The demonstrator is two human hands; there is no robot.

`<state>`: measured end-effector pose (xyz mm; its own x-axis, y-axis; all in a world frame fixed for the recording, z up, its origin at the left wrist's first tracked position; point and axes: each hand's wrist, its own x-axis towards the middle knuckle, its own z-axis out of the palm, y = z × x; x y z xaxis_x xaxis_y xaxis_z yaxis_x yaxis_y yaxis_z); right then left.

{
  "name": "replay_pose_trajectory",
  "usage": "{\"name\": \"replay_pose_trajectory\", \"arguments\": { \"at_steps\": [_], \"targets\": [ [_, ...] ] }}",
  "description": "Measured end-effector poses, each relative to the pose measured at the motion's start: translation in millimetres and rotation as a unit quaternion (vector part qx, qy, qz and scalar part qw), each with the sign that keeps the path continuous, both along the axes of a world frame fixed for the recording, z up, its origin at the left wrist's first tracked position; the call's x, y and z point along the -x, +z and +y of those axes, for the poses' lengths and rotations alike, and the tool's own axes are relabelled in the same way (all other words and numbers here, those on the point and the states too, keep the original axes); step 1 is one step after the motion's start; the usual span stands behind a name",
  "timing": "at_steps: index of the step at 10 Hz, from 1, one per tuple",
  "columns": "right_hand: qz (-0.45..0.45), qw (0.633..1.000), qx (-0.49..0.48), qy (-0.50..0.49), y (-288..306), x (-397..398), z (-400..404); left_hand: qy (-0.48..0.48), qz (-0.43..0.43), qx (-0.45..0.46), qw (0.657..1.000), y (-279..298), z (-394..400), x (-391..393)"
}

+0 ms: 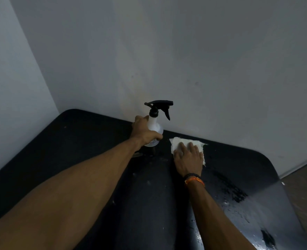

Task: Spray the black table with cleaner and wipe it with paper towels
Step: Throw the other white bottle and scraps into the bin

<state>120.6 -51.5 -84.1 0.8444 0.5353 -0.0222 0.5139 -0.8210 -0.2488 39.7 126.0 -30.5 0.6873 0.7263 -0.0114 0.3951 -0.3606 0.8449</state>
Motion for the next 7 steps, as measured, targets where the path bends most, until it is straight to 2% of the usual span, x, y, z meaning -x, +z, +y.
{"name": "replay_pose_trajectory", "arguments": {
  "at_steps": [2,5,7],
  "targets": [
    [0.004,1.000,0.000,-0.006,-1.8,2.5,1.5,-0.022,-0.002,-0.008,1.000,-3.8,-1.3,-0.6],
    [0.019,1.000,-0.020,-0.009,15.1,18.3,-9.2,0.018,-0.005,0.011,1.000,-5.5,-18.7,36.8],
    [0.020,1.000,-0.023,-0.005,37.3,49.3,-37.8,-0.014,0.040,-0.063,0.997,3.9,-46.3,78.8]
  ]
}}
